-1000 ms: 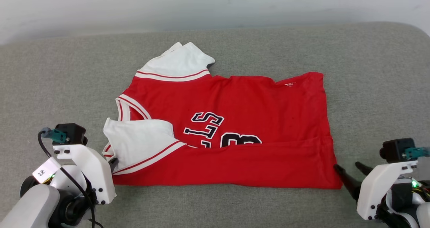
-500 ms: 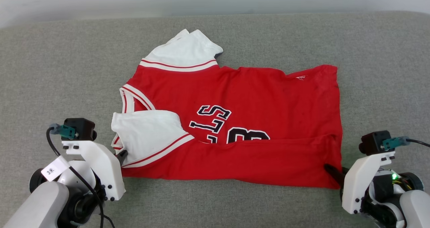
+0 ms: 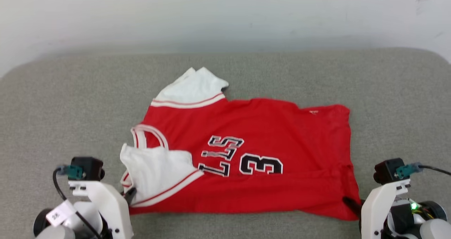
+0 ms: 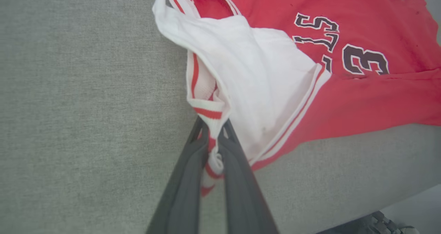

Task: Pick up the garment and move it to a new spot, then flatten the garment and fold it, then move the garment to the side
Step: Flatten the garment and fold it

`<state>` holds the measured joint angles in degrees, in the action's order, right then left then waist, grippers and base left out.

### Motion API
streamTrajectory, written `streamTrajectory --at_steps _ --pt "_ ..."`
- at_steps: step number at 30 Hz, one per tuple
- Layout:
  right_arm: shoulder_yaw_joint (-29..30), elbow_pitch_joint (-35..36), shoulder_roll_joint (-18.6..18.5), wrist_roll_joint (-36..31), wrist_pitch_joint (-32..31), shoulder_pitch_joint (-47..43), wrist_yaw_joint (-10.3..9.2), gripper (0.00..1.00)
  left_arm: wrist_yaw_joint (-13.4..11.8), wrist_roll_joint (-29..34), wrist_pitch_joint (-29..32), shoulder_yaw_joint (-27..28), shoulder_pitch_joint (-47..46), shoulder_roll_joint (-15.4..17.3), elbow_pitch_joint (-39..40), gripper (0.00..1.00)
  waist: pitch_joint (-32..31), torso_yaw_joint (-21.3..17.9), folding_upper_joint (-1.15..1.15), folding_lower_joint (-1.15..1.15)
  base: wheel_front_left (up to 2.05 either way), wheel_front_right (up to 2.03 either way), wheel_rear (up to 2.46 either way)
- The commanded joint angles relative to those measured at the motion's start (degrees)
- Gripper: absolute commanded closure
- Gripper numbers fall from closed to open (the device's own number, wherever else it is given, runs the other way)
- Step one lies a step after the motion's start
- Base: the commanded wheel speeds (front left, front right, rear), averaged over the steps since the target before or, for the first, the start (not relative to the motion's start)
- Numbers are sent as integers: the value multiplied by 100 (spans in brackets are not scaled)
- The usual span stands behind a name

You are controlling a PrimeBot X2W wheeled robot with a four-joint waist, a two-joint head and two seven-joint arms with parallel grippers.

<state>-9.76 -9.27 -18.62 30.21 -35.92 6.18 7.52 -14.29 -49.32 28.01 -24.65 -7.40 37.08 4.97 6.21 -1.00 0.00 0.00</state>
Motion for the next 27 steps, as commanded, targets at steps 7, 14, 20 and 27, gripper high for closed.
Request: streamTrajectory --at_steps 7,14,20,27 --pt "21 371 46 69 -220 -699 -6 100 -384 -285 -104 207 1058 150 336 100 -633 81 0 0 0 0 0" --pt "228 536 208 16 -375 -1265 -6 100 -481 -706 -225 398 1824 36 245 100 -710 166 0 0 0 0 0" --pt "397 254 508 -90 -184 -1449 -6 100 -147 -825 -446 292 1546 -375 -477 100 -678 200 0 0 0 0 0" --pt "532 283 717 -286 528 -1357 -6 0 26 -734 -696 286 1185 -548 -936 0 -669 134 0 0 0 0 0"
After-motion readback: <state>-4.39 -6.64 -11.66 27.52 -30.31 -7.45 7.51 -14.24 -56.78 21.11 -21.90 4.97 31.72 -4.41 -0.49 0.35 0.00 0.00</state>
